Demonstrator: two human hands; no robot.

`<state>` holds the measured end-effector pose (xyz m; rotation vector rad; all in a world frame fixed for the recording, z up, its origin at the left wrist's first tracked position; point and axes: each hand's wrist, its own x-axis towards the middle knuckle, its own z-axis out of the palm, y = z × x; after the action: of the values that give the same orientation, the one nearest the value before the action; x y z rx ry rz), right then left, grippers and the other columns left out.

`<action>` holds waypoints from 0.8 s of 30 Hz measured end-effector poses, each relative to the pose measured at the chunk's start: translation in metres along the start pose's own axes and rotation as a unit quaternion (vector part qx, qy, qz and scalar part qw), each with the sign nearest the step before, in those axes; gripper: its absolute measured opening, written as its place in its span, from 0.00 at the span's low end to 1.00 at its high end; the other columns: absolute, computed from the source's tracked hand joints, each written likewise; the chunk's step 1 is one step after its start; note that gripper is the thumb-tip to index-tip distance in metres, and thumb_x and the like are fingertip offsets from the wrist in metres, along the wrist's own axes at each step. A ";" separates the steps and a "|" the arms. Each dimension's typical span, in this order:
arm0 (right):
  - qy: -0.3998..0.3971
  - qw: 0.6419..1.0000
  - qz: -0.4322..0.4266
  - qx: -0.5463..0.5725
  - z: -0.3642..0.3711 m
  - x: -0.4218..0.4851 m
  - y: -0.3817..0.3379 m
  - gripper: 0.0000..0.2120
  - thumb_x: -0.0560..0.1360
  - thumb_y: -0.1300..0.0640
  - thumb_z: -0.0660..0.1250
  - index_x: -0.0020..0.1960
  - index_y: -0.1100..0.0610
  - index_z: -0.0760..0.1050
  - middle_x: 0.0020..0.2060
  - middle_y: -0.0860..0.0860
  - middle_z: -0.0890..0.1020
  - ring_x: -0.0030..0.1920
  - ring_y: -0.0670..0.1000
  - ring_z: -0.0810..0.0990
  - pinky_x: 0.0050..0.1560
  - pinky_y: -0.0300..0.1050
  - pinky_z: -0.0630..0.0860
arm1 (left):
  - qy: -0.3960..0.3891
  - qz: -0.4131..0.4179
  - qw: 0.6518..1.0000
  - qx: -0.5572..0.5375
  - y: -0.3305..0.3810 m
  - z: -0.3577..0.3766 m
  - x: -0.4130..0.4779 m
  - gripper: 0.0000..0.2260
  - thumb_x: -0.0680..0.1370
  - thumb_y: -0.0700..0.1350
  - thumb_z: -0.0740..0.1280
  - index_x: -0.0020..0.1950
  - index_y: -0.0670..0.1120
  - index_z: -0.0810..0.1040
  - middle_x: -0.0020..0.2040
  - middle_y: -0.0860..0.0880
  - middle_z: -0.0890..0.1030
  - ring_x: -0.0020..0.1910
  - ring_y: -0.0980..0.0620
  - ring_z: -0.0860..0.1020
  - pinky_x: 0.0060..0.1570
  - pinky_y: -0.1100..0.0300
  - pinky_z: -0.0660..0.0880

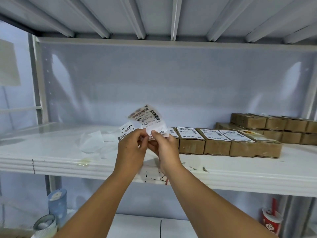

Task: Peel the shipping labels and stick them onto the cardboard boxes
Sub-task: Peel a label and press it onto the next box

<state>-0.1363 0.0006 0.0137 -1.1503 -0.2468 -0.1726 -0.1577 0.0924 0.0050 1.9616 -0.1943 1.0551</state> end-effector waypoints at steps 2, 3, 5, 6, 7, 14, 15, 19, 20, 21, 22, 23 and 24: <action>-0.027 0.999 0.018 0.030 -0.009 -0.005 -0.005 0.05 0.75 0.67 0.64 0.49 0.63 0.78 0.41 0.59 0.83 0.43 0.55 0.83 0.54 0.47 0.80 | -0.006 -0.016 1.000 -0.013 0.005 0.002 0.000 0.05 0.76 0.40 0.67 0.50 0.44 0.80 0.49 0.51 0.82 0.47 0.53 0.80 0.50 0.65 0.72; -0.035 0.999 0.021 0.035 -0.013 -0.008 -0.008 0.07 0.75 0.68 0.63 0.49 0.63 0.78 0.39 0.57 0.83 0.41 0.53 0.83 0.52 0.45 0.80 | -0.011 -0.018 1.000 -0.014 0.008 0.003 0.000 0.06 0.76 0.40 0.67 0.52 0.44 0.80 0.50 0.50 0.82 0.47 0.53 0.80 0.50 0.64 0.71; -0.034 0.999 0.022 0.028 -0.019 -0.013 -0.014 0.09 0.75 0.69 0.61 0.51 0.64 0.78 0.39 0.58 0.83 0.40 0.52 0.84 0.49 0.43 0.80 | -0.020 -0.010 1.000 0.001 0.012 0.005 -0.002 0.07 0.76 0.41 0.68 0.53 0.44 0.80 0.50 0.50 0.82 0.46 0.55 0.79 0.47 0.68 0.68; -0.027 0.999 0.020 0.020 -0.021 -0.014 -0.016 0.09 0.75 0.69 0.60 0.49 0.64 0.78 0.40 0.59 0.83 0.40 0.52 0.84 0.48 0.43 0.80 | -0.024 -0.005 1.000 0.011 0.013 0.006 -0.003 0.08 0.76 0.42 0.67 0.54 0.45 0.80 0.50 0.50 0.82 0.45 0.56 0.78 0.46 0.70 0.67; -0.019 1.000 0.018 0.015 -0.022 -0.017 -0.018 0.09 0.76 0.69 0.59 0.47 0.64 0.78 0.40 0.61 0.83 0.40 0.54 0.83 0.49 0.45 0.80 | -0.029 -0.003 0.999 0.018 0.015 0.006 -0.004 0.08 0.76 0.42 0.67 0.54 0.45 0.80 0.51 0.51 0.82 0.45 0.56 0.78 0.45 0.71 0.66; -0.019 0.997 -0.028 -0.065 -0.027 -0.025 -0.024 0.11 0.78 0.65 0.62 0.39 0.63 0.79 0.42 0.64 0.83 0.44 0.60 0.83 0.56 0.54 0.79 | -0.039 -0.003 0.999 0.019 0.029 0.003 -0.006 0.08 0.76 0.43 0.68 0.54 0.45 0.80 0.50 0.53 0.81 0.44 0.54 0.79 0.46 0.68 0.69; -0.025 0.997 -0.033 -0.072 -0.027 -0.026 -0.024 0.11 0.79 0.65 0.62 0.40 0.62 0.80 0.42 0.62 0.84 0.44 0.58 0.83 0.55 0.54 0.79 | -0.036 0.001 0.999 0.022 0.030 0.002 -0.006 0.06 0.76 0.44 0.68 0.52 0.45 0.80 0.47 0.53 0.81 0.42 0.54 0.79 0.43 0.68 0.69; -0.025 0.991 -0.056 -0.118 -0.027 -0.030 -0.023 0.11 0.78 0.66 0.62 0.41 0.61 0.81 0.42 0.62 0.83 0.45 0.58 0.83 0.54 0.52 0.80 | -0.025 0.000 1.000 0.014 0.034 -0.002 -0.010 0.02 0.75 0.46 0.69 0.44 0.49 0.80 0.39 0.57 0.80 0.34 0.60 0.75 0.37 0.73 0.68; -0.021 0.989 -0.068 -0.133 -0.026 -0.030 -0.023 0.10 0.77 0.66 0.63 0.40 0.61 0.81 0.41 0.62 0.83 0.44 0.59 0.83 0.54 0.53 0.80 | -0.023 -0.001 1.000 0.010 0.035 -0.003 -0.011 0.02 0.75 0.47 0.69 0.43 0.50 0.79 0.37 0.58 0.79 0.33 0.62 0.74 0.36 0.74 0.67; -0.017 0.986 -0.080 -0.148 -0.025 -0.030 -0.021 0.10 0.76 0.66 0.63 0.39 0.61 0.81 0.39 0.62 0.83 0.43 0.59 0.82 0.54 0.55 0.80 | -0.020 -0.003 1.000 0.007 0.036 -0.003 -0.012 0.02 0.75 0.47 0.69 0.42 0.51 0.79 0.36 0.59 0.78 0.32 0.63 0.74 0.36 0.75 0.67; -0.014 0.982 -0.090 -0.163 -0.024 -0.029 -0.020 0.10 0.76 0.66 0.64 0.39 0.60 0.81 0.37 0.60 0.83 0.42 0.58 0.82 0.54 0.57 0.79 | -0.017 -0.006 1.000 0.004 0.036 -0.003 -0.012 0.02 0.75 0.46 0.69 0.42 0.51 0.78 0.35 0.59 0.78 0.33 0.63 0.74 0.36 0.75 0.67; -0.013 0.979 -0.098 -0.180 -0.023 -0.029 -0.019 0.11 0.75 0.66 0.64 0.38 0.57 0.81 0.36 0.58 0.83 0.41 0.57 0.83 0.54 0.58 0.79 | -0.014 -0.011 1.000 0.000 0.036 -0.003 -0.011 0.03 0.75 0.46 0.69 0.42 0.50 0.78 0.36 0.58 0.79 0.34 0.62 0.74 0.36 0.75 0.66; -0.015 0.974 -0.107 -0.200 -0.022 -0.029 -0.018 0.13 0.75 0.65 0.64 0.36 0.53 0.81 0.35 0.55 0.83 0.41 0.56 0.83 0.54 0.58 0.79 | -0.010 -0.020 1.000 -0.007 0.036 -0.003 -0.010 0.03 0.75 0.46 0.69 0.42 0.49 0.78 0.38 0.57 0.79 0.35 0.61 0.75 0.36 0.75 0.66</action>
<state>-0.1662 -0.0266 0.0127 -1.5269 -0.3736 -0.4091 -0.1834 0.0708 0.0211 1.9558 -0.1718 1.0065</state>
